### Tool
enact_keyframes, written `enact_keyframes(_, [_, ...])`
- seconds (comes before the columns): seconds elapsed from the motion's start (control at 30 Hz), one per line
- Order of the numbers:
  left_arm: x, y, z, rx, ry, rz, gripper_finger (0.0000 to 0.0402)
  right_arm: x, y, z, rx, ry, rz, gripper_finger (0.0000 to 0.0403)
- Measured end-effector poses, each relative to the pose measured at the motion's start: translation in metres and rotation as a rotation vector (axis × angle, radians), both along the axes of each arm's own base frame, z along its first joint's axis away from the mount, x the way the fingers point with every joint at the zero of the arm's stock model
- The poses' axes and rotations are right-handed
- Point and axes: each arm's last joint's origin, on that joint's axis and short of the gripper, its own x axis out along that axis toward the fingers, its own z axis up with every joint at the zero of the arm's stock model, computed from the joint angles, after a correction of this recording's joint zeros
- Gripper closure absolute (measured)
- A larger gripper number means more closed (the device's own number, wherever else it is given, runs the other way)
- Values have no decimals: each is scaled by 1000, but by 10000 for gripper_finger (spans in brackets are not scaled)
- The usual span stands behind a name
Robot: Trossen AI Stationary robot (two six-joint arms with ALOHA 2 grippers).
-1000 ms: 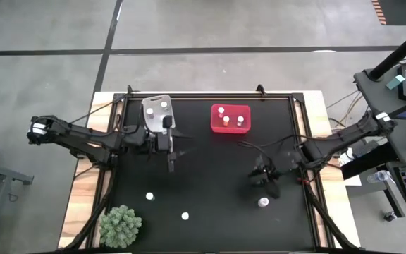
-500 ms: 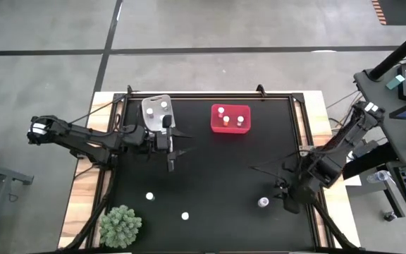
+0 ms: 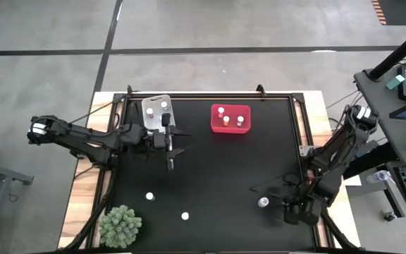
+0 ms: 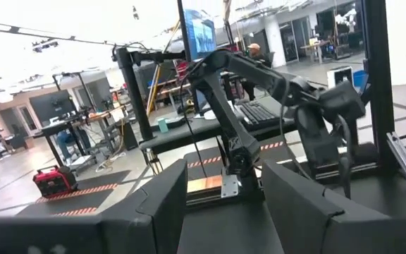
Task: Pick and place medicine bottles into bin by pill shape (circle, oval)
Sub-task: Put the white capsule bottle into the gray bin
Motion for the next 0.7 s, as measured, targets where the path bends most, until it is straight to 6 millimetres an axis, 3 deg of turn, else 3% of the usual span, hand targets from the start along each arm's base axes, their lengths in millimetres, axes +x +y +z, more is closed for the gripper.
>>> enact_keyframes(0.23, [0,0,0,0,-3,0,234,10,14,-24,-78,-45,36,218])
enact_keyframes(0.7, [0,0,0,1,-4,0,234,20,25,-50,-196,-124,45,218])
